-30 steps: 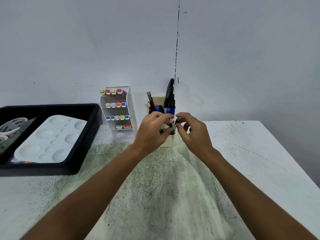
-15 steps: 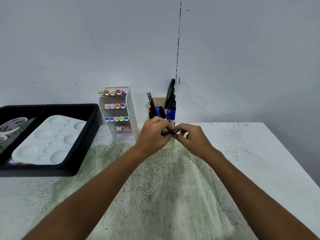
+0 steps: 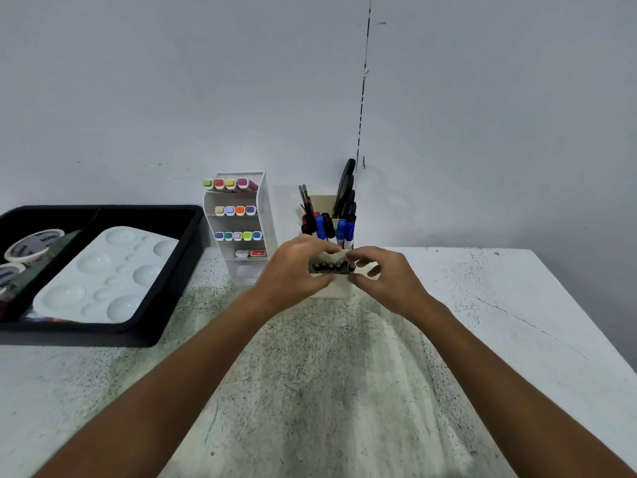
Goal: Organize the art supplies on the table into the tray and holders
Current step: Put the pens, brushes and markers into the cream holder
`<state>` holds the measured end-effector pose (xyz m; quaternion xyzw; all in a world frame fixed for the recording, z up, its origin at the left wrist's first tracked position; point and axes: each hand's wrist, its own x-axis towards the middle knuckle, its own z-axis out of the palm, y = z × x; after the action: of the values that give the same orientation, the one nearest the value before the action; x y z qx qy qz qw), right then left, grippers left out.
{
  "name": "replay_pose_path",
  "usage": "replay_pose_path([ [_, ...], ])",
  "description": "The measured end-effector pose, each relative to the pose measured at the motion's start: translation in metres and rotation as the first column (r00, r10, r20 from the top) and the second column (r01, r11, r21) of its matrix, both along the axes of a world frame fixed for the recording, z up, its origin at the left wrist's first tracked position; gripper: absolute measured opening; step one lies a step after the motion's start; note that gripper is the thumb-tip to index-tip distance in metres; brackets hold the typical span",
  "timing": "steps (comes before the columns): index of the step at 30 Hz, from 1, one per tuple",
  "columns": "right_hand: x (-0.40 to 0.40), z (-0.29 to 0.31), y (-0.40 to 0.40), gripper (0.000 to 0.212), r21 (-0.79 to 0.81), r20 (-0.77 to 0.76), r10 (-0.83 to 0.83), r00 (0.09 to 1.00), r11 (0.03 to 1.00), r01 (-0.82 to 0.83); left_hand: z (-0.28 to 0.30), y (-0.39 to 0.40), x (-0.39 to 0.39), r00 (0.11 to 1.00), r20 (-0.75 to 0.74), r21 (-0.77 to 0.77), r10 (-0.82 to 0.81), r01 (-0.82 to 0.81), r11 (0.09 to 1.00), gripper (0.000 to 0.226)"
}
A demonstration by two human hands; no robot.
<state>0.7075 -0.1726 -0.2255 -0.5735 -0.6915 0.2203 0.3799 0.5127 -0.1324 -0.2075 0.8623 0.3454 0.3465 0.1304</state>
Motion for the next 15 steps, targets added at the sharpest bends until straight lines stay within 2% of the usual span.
replay_pose_path([
  [3,-0.002,0.004,0.0,0.045,-0.034,-0.077,0.017,0.997,0.999,-0.02,0.0,0.001,-0.02,0.998,0.026,-0.094,0.062,-0.06,0.994,0.051],
  [6,-0.006,0.004,0.001,0.05,-0.06,-0.153,0.042,0.987,0.997,-0.052,-0.005,0.0,-0.029,0.993,0.084,-0.215,0.084,-0.064,0.975,0.047],
  [8,-0.009,0.003,0.001,0.045,-0.07,-0.174,0.053,0.983,0.995,-0.066,-0.009,-0.002,-0.029,0.991,0.114,-0.273,0.075,-0.041,0.961,0.043],
  [12,-0.01,0.001,0.002,0.028,-0.042,-0.172,0.049,0.984,0.997,-0.057,-0.012,-0.004,-0.026,0.986,0.15,-0.296,0.075,-0.027,0.955,0.038],
  [15,-0.011,0.003,-0.001,0.036,-0.043,-0.18,0.051,0.982,0.997,-0.06,-0.012,-0.003,-0.027,0.983,0.17,-0.304,0.076,-0.021,0.952,0.044],
])
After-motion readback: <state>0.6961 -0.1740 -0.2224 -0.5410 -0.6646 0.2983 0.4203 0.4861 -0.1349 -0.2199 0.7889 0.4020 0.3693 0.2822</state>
